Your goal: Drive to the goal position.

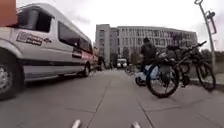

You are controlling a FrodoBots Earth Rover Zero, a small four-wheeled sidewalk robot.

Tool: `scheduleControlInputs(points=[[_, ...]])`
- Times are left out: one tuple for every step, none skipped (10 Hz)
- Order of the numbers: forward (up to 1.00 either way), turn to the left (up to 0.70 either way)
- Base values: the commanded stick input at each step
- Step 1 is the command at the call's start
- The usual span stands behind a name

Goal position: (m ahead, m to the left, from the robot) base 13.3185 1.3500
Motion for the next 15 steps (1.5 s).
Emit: scheduleControlInputs(points=[[0.70,0.00],[0.70,0.00],[0.70,0.00],[0.70,0.00],[0.70,0.00],[0.70,0.00],[0.70,0.00],[0.70,0.00],[0.70,0.00],[0.70,0.00],[0.70,0.00],[0.70,0.00],[0.70,0.00],[0.70,0.00],[0.70,0.00]])
